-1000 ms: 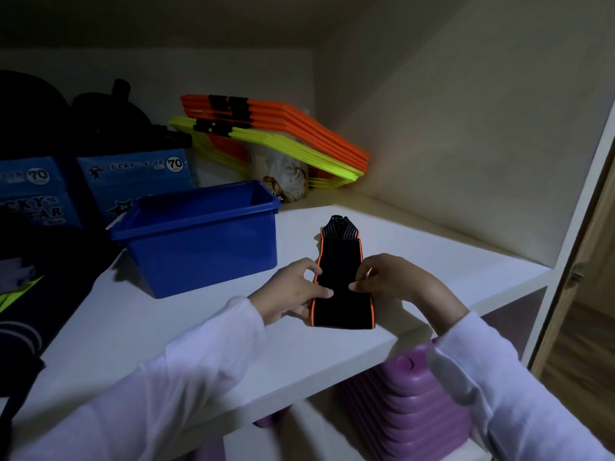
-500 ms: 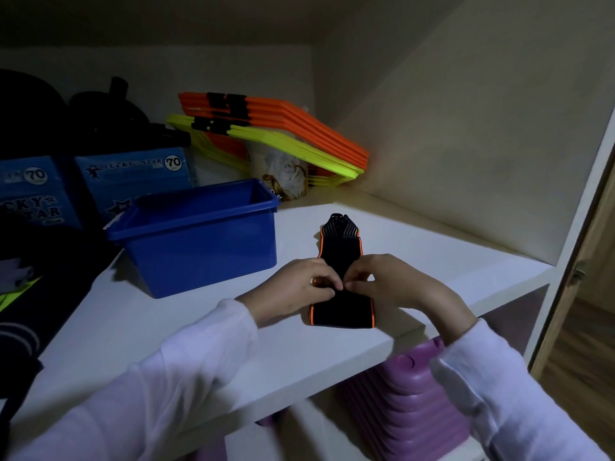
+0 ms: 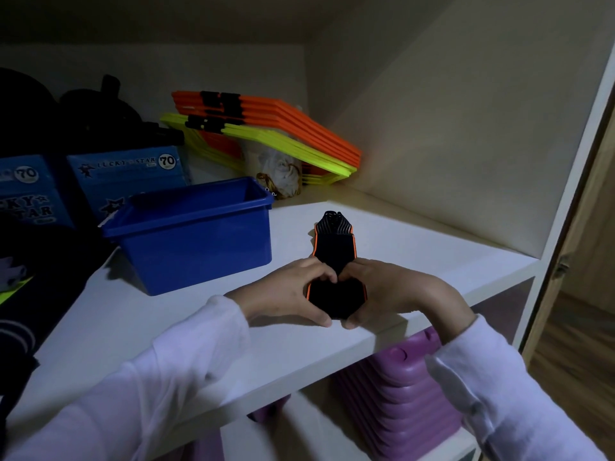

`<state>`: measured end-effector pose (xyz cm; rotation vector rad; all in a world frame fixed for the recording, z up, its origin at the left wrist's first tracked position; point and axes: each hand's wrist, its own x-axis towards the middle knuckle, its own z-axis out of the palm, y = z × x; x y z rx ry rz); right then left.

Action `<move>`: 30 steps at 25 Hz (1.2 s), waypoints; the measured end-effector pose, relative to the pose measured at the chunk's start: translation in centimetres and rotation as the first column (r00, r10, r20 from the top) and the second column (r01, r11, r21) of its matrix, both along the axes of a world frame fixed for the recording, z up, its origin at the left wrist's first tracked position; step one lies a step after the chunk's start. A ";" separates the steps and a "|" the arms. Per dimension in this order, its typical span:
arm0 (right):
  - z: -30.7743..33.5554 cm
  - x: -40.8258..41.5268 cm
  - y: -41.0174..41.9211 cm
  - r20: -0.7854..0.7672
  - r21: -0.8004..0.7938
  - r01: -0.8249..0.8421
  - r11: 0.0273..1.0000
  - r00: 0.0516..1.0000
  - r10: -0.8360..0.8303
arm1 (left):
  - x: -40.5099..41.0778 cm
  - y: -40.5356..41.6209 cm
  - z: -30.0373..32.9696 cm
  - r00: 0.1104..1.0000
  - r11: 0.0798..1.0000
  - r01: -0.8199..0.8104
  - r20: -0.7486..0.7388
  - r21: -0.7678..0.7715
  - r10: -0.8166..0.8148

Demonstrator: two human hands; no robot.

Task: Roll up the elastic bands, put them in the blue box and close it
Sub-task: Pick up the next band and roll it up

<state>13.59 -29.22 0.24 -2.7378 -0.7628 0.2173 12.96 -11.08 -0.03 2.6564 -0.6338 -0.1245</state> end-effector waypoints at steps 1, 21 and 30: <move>0.0 0.0 0.0 0.003 0.016 0.002 1.000 1.000 -0.002 | 0.0 0.1 -0.2 1.000 1.000 0.004 0.031 0.004 -0.004; -2.2 4.8 -1.1 -0.202 0.541 0.257 0.801 0.964 -0.173 | 3.0 -0.7 -1.1 0.922 0.746 -0.385 -0.270 -0.544 0.279; -1.1 5.2 -0.2 -0.282 0.384 0.383 0.840 0.915 -0.288 | 4.6 -2.7 -2.1 0.839 0.714 -0.537 -0.372 -0.449 0.397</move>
